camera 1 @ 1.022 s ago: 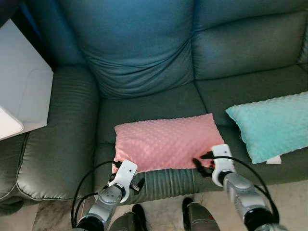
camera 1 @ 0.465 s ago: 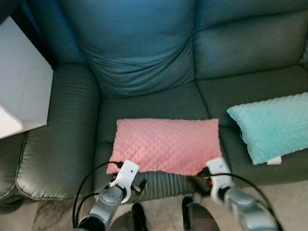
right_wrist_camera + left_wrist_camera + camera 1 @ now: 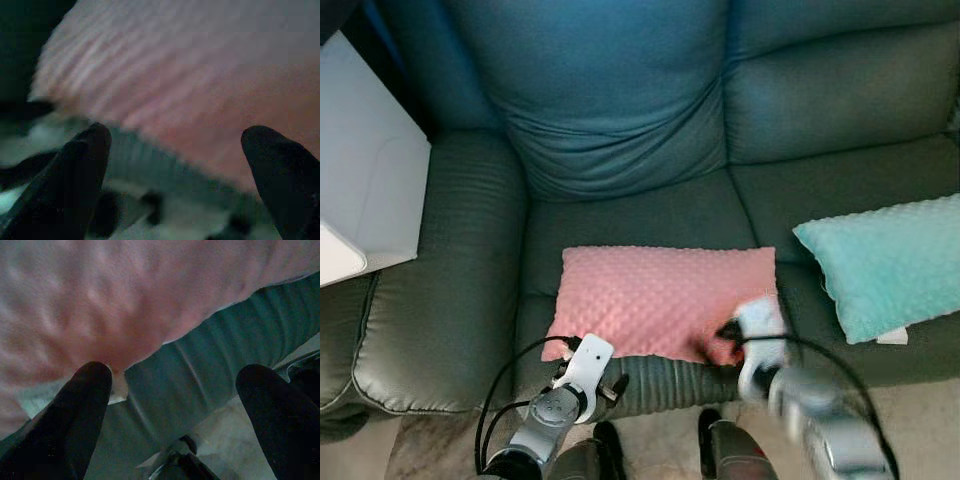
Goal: Move the pillow to the sofa
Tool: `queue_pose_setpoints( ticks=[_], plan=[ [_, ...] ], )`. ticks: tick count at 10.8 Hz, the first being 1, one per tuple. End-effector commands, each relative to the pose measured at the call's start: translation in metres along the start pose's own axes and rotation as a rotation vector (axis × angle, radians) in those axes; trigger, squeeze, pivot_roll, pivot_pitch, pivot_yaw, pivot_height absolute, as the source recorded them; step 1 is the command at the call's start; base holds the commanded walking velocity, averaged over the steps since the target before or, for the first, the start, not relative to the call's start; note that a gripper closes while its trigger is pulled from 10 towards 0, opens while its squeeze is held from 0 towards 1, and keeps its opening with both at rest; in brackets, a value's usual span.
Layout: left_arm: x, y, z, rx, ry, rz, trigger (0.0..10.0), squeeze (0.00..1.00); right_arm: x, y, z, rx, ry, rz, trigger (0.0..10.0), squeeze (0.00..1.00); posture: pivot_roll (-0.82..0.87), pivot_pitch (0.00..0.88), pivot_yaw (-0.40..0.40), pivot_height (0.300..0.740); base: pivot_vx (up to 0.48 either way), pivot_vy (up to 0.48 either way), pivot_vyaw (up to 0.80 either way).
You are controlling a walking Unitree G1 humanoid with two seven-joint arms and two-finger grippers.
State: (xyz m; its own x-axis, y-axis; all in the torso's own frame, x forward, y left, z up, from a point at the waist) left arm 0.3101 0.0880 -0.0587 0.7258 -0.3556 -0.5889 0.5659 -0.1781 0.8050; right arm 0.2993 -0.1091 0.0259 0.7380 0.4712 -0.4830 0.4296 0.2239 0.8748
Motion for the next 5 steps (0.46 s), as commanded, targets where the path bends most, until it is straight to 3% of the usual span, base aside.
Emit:
queue_pose_setpoints(
  ticks=[1, 2, 3, 5],
  plan=[
    [-0.005, -0.023, -0.004, -0.014, 0.007, -0.068, 10.0, 0.00, -0.003, -0.005, -0.016, 0.054, 0.079, -0.020, 10.0, 0.00, -0.24, 0.303, 0.137, 0.740, 0.000, 0.000, 0.00],
    [-0.006, -0.026, -0.002, -0.010, -0.010, -0.084, 10.0, 0.00, -0.010, -0.014, -0.028, 0.115, 0.160, -0.068, 10.0, 0.00, -0.24, 0.304, 0.135, 0.740, 0.000, 0.000, 0.00],
    [-0.008, -0.034, 0.003, 0.008, -0.050, -0.116, 10.0, 0.00, -0.018, -0.035, -0.028, 0.094, 0.171, -0.165, 10.0, 0.00, -0.24, 0.306, 0.135, 0.740, 0.000, 0.000, 0.00],
    [-0.013, -0.048, -0.007, -0.002, -0.013, -0.151, 10.0, 0.00, -0.024, -0.092, -0.007, 0.103, 0.057, -0.352, 10.0, 0.00, -0.23, 0.310, 0.133, 0.740, 0.000, 0.000, 0.00]
  ],
)
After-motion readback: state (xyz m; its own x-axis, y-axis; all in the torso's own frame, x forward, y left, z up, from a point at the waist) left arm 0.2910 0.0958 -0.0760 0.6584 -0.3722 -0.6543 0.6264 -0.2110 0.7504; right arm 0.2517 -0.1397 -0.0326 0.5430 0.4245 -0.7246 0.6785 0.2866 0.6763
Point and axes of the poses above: a point about 5 cm out from each wrist's last joint towards the gripper, its own x axis pointing out of the wrist towards the gripper, its own y axis along the axis of the wrist's last joint, z = x × y, the point moved 6 cm from there along x, pointing out of the wrist towards the gripper, and after that the axes turned 11 degrees about -x, right-handed, at the moved point
